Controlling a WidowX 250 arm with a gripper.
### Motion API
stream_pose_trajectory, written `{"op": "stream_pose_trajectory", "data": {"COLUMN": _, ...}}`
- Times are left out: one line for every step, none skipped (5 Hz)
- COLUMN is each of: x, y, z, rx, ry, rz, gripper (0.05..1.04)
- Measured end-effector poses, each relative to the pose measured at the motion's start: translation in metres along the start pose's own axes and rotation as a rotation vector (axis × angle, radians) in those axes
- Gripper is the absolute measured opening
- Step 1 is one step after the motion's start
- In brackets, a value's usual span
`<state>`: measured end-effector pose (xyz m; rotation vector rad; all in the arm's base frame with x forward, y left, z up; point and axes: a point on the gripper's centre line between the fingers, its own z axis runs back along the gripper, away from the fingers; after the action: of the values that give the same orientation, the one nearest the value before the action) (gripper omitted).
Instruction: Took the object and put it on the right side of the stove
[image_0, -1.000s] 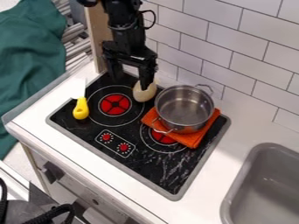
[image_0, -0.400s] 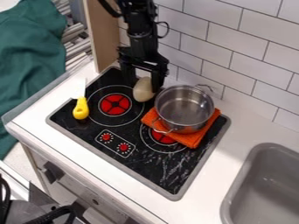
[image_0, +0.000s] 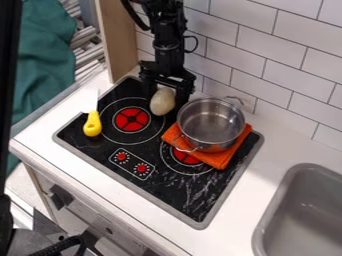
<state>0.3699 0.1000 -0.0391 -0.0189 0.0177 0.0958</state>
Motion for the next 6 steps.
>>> {"op": "stream_pose_trajectory", "data": {"x": 0.0, "y": -0.001, "z": 0.0, "rx": 0.0, "ry": 0.002, "rz": -0.017, "gripper": 0.805}}
{"op": "stream_pose_trajectory", "data": {"x": 0.001, "y": -0.004, "z": 0.0, "rx": 0.005, "ry": -0.005, "rz": -0.037, "gripper": 0.805}}
{"op": "stream_pose_trajectory", "data": {"x": -0.001, "y": -0.007, "z": 0.01, "rx": 0.017, "ry": -0.037, "rz": -0.057, "gripper": 0.805}}
{"op": "stream_pose_trajectory", "data": {"x": -0.004, "y": -0.011, "z": 0.034, "rx": 0.047, "ry": -0.097, "rz": -0.063, "gripper": 0.805}}
{"op": "stream_pose_trajectory", "data": {"x": -0.015, "y": -0.016, "z": 0.066, "rx": 0.072, "ry": -0.211, "rz": -0.037, "gripper": 0.805}}
{"op": "stream_pose_trajectory", "data": {"x": -0.037, "y": -0.03, "z": 0.08, "rx": 0.08, "ry": -0.221, "rz": -0.032, "gripper": 0.805}}
